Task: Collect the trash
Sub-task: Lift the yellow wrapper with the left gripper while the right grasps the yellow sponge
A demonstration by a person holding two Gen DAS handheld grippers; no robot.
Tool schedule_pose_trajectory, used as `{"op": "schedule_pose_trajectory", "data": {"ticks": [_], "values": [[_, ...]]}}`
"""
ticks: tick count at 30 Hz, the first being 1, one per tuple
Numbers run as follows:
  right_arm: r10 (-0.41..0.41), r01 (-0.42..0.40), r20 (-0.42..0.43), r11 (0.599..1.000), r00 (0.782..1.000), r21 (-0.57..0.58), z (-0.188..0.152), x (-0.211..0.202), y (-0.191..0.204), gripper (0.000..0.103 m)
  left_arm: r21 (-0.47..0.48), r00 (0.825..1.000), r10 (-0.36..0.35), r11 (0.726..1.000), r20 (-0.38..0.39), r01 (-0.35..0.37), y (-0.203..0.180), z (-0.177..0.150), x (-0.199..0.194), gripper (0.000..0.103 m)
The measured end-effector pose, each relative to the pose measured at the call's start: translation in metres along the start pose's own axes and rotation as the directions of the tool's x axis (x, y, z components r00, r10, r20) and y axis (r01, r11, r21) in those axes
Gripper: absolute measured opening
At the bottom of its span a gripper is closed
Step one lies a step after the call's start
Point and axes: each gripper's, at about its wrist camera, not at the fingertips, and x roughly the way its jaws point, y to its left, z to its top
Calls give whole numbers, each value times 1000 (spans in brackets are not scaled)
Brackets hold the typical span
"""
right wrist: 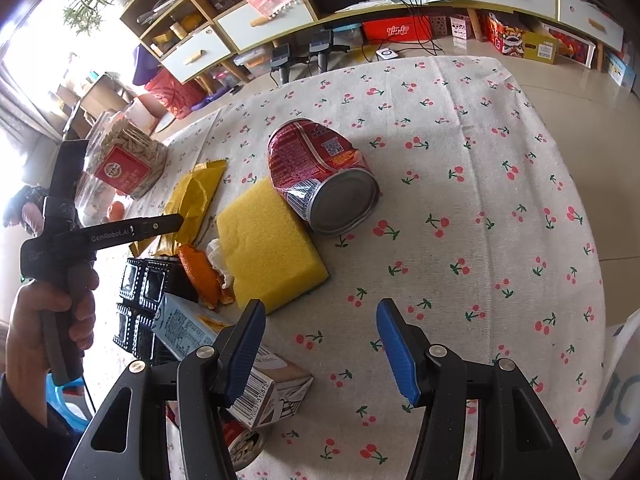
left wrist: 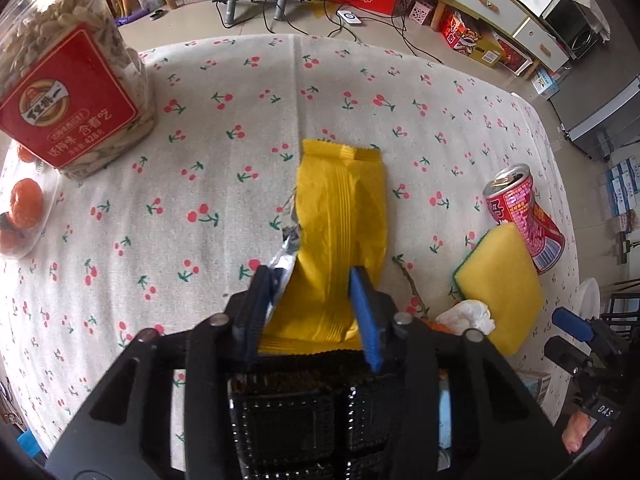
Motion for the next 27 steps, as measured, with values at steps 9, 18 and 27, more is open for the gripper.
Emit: {"op": "schedule_pose_trajectory", "data": {"ticks": [9,18,27], "values": [[20,-20,-1,1000,1000,1,4,7,7,59,-7,998,-16,1000,53,16,-1,-3,-13,21],[44,-44,0,999,999,28,8,17,6,59,-41,994,-33,998,107,37,-5,-7,-40,21],[64,-65,6,997,998,48,16,41,13,59,-14,991,-65,998,118,67,-21,-9,-47,21]]}}
